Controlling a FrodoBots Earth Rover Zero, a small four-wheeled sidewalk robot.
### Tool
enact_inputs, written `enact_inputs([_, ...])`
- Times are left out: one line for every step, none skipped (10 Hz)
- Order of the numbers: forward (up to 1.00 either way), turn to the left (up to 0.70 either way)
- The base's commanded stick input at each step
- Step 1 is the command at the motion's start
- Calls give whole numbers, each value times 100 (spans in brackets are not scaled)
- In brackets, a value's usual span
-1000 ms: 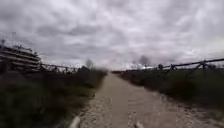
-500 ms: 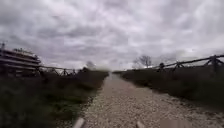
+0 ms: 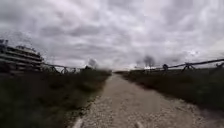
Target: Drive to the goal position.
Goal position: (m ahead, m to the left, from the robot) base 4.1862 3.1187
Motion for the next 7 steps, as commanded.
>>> enact_inputs([70, 0])
enact_inputs([70, 0])
enact_inputs([70, 0])
enact_inputs([70, -9])
enact_inputs([70, -35])
enact_inputs([70, -35])
enact_inputs([70, -1])
